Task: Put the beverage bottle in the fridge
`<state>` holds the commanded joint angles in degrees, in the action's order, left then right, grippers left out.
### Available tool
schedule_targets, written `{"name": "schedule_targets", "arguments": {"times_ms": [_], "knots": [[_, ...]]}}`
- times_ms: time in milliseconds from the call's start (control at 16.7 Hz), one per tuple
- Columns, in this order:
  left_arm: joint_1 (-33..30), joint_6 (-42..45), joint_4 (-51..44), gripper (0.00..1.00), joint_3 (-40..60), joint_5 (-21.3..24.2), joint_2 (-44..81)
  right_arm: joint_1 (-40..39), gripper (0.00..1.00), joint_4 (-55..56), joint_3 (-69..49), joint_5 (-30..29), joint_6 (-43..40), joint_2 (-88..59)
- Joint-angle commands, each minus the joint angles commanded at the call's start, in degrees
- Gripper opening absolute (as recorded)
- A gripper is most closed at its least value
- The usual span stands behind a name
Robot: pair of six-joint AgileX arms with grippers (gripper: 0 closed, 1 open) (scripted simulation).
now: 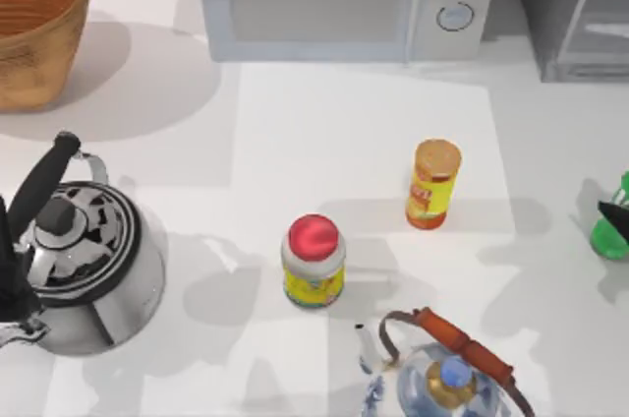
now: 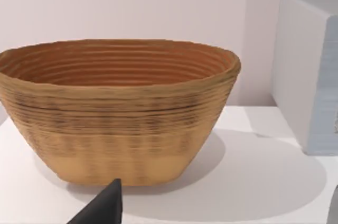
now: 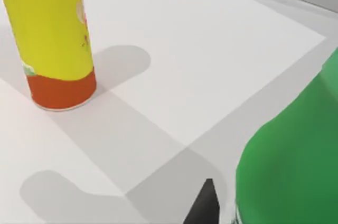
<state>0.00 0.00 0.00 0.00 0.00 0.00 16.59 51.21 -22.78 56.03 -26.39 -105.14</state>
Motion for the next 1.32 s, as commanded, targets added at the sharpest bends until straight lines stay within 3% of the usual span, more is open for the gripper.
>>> {"name": "schedule_targets", "arguments": {"times_ms": [120,660,840,1080,1320], "knots": [[0.0,0.0,0.0,1.00,0.0,0.0,0.0,0.0,0.01,0.0,0.0,0.0,0.0,0.0],[0.0,0.0,0.0,1.00,0.0,0.0,0.0,0.1,0.01,0.0,0.0,0.0,-0.1,0.0],[0.0,0.0,0.0,1.00,0.0,0.0,0.0,-0.4,0.01,-2.7,-1.7,-0.3,-3.8,0.9],[0.0,0.0,0.0,1.00,0.0,0.0,0.0,0.3,0.01,-14.9,-6.7,1.1,-14.7,3.3],[0.0,0.0,0.0,1.00,0.0,0.0,0.0,5.5,0.01,-34.7,-13.0,5.1,-25.8,5.4]]}}
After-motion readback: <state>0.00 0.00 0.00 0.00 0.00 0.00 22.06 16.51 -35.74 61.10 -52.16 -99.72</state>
